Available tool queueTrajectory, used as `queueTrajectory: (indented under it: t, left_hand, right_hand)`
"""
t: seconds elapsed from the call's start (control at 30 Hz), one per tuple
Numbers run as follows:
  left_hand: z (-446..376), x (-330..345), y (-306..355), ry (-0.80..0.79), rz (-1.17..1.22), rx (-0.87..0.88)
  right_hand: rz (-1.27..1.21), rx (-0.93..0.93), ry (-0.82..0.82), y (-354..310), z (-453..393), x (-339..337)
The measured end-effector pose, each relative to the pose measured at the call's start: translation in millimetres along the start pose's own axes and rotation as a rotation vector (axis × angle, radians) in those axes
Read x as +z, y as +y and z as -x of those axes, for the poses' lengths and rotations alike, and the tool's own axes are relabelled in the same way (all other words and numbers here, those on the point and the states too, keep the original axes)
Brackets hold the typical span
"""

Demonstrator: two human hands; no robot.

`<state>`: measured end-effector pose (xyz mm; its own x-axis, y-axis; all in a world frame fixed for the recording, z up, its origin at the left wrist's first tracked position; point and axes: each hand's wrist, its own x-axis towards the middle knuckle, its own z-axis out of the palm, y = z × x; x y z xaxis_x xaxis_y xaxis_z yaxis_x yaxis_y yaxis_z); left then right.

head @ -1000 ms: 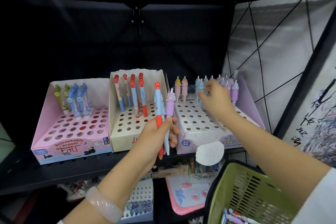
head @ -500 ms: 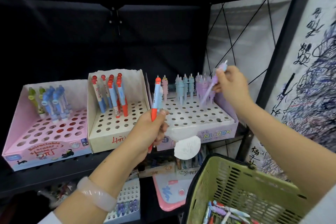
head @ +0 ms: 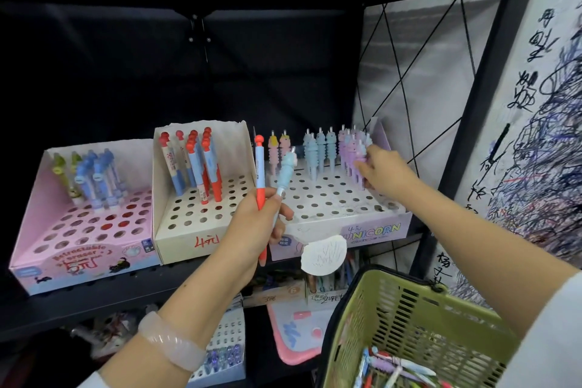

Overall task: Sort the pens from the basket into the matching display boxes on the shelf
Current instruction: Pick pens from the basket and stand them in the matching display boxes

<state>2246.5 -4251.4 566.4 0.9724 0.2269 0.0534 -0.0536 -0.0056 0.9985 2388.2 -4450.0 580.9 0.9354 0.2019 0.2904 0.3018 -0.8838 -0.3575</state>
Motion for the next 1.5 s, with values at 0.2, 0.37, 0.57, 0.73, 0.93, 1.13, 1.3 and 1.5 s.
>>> queueTrajectory:
  t: [0.2,0.37,0.57,0.73,0.93,1.13,1.3,1.5]
  left_hand:
    - [3,-2,3,-0.003,0.017,0.028]
    - [4,2,7,-0.058,0.015,0.04]
    - [5,-13,4,-0.065,-0.027,-0.051]
    - [-1,-27,-4,0.006,-0.123,-0.11]
    - [-3,-33,-7,0.042,-0.002,-0.066]
    - [-5,-42,-11,0.05,0.013,-0.006]
    - [-2,-44,-11,0.042,0.05,0.038]
    - [6,-46,-12,0.015,-0.005,0.095]
  right_hand:
    - [-0.274,0.01,0.367,-25,21,3]
    - [-0.851,-0.131,-0.223,-88,43,-1]
    - [-0.951,-0.082,0.201,-87,14,-22]
    - [-0.546,-0.005,0.411,-57,-9,-14]
    - [-0.482,-0.003,0.308,-55,-21,7]
    - [-0.238,0.025,0.264,-60,-32,17]
    - [-0.124,0.082,0.189,-65,-38,19]
    - [-0.097,0.136,0.069,-68,-40,27]
